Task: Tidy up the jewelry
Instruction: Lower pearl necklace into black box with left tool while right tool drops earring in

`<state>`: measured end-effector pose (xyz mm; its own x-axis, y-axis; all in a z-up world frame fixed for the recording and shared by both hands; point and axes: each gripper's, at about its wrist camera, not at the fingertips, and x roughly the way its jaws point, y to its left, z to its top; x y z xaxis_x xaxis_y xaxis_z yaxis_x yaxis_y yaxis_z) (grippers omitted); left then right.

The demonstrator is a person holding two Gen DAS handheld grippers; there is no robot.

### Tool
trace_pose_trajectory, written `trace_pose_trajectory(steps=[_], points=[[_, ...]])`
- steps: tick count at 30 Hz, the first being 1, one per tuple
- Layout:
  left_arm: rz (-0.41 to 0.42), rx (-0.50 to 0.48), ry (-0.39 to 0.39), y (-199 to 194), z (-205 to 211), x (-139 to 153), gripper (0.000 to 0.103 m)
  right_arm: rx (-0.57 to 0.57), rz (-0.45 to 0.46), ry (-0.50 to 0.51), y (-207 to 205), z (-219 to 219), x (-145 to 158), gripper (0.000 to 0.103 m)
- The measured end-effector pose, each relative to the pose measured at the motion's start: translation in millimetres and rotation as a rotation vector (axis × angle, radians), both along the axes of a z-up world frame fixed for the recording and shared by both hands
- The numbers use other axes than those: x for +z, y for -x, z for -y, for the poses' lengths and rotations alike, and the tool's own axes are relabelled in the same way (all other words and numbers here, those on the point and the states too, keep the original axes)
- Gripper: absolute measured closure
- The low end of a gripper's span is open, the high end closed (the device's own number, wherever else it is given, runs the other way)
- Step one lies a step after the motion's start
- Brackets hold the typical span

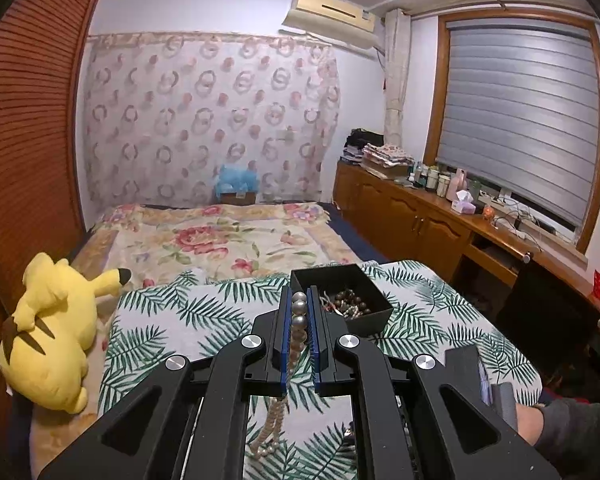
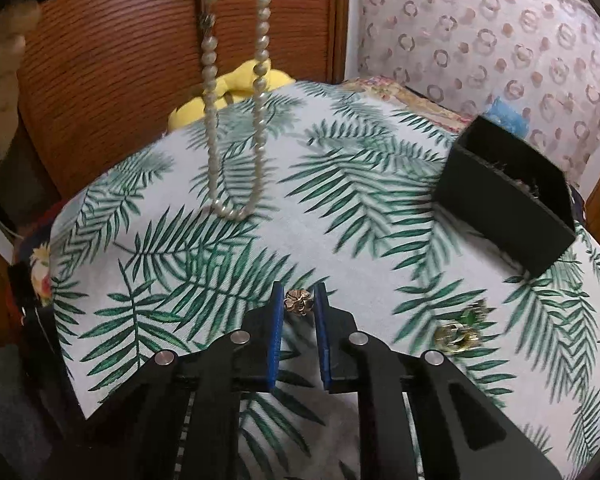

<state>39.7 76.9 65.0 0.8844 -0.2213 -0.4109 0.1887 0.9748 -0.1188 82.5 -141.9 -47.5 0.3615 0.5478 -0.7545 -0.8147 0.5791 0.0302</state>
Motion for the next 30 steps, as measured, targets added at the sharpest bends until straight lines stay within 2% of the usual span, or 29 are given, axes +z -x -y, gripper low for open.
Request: trace_pose_trajectory(steps=[10,15,30], points=[[0.019,-0.033,-0.003,-30,16,16,0.096,-0.11,0.073,-0.049,-60,50,43,0.086],[0.038,-0.051,-0.014,-47,31,29,0.096,-0.152,0.096,-0.062,-92,67,56,0.086],[0.09,-0.093,-0.044,-107,65,70,0.096,-0.198,0.076,-0.08,-159,78,48,0.086]])
